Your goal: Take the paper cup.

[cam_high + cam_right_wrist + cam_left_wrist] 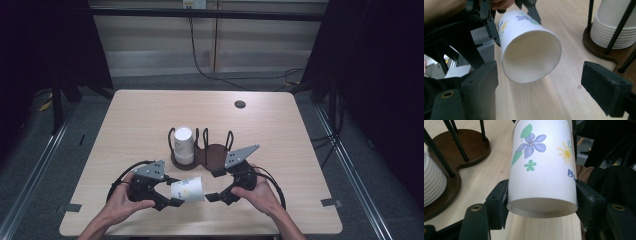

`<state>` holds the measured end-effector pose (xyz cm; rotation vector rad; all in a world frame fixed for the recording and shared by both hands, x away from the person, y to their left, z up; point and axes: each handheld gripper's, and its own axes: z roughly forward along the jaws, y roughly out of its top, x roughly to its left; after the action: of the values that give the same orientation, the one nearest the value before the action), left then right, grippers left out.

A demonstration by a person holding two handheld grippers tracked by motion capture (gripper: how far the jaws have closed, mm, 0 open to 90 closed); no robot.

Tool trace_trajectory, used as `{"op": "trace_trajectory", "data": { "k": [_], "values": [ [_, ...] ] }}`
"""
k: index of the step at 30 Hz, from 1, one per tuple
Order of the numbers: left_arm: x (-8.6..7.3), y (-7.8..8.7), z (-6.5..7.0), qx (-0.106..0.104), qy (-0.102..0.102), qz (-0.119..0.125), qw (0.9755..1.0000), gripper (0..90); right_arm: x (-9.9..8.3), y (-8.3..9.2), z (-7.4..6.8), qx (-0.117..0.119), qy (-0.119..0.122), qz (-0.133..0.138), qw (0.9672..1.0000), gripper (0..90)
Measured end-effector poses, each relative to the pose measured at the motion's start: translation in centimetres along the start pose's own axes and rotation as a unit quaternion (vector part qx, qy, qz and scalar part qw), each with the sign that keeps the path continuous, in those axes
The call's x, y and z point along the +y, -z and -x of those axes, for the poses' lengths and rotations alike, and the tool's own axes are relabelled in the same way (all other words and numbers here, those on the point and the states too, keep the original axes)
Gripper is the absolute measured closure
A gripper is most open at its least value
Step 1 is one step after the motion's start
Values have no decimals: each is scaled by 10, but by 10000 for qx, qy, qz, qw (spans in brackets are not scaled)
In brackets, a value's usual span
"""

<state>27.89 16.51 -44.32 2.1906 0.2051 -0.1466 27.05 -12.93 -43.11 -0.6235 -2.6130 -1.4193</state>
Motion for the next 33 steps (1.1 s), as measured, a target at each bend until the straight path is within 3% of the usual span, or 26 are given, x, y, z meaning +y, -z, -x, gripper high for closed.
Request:
{"op": "trace_trajectory", "data": {
  "k": [7,14,21,27,33],
  "values": [
    [-3,1,-1,8,94,210,9997,361,-4,-3,1,90,-43,208,9997,135],
    [-5,-1,0,108,23,394,9992,360,-5,-5,1,130,-50,472,9988,135],
    [-7,-3,1,52,64,655,9978,360,-6,-2,3,161,-105,772,9968,132],
    [-6,-3,3,83,11,744,9972,360,-6,-3,2,236,-77,845,9961,132],
    [-5,-2,3,10,88,948,9955,358,-5,-6,2,372,-145,991,9943,132]
  ]
}}
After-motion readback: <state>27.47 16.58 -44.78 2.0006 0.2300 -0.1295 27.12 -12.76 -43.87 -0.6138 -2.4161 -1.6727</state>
